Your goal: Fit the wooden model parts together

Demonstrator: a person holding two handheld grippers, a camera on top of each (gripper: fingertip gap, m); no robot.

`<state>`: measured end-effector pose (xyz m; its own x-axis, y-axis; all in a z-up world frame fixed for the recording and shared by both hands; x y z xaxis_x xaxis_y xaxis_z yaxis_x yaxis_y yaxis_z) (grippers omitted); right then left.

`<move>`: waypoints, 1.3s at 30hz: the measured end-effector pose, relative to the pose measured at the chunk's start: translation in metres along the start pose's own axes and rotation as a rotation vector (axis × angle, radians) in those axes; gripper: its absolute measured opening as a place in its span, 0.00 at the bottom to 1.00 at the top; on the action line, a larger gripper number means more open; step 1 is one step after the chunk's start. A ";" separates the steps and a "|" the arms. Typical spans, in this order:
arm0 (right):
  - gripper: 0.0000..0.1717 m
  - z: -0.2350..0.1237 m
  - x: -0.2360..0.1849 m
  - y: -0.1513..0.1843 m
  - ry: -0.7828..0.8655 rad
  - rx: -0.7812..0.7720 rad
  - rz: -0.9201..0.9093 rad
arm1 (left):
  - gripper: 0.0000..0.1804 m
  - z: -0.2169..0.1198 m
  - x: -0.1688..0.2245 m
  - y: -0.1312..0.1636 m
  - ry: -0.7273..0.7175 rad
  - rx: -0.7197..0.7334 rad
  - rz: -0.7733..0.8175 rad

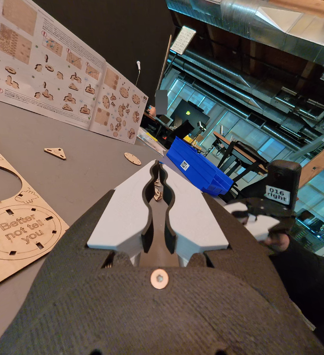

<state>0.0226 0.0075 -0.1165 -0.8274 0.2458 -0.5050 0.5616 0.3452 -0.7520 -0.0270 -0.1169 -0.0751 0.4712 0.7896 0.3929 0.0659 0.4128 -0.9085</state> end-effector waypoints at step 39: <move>0.00 0.021 0.018 -0.143 0.227 0.820 -0.138 | 0.00 -0.002 -0.004 -0.001 -0.005 0.008 -0.028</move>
<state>-0.0729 -0.0568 -0.0265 -0.8163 0.4552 -0.3557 0.1989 -0.3565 -0.9129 -0.0276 -0.1214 -0.0762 0.4645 0.7803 0.4188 0.0715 0.4383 -0.8960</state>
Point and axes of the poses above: each gripper's, where its closed fingertips meet, z out along the fingers, y out of its underside, x = y × z across the jaws, the point moved 1 cm from there along -z, back along the fingers, and after that the axes turned 13 degrees about z, right-handed, at the moved point
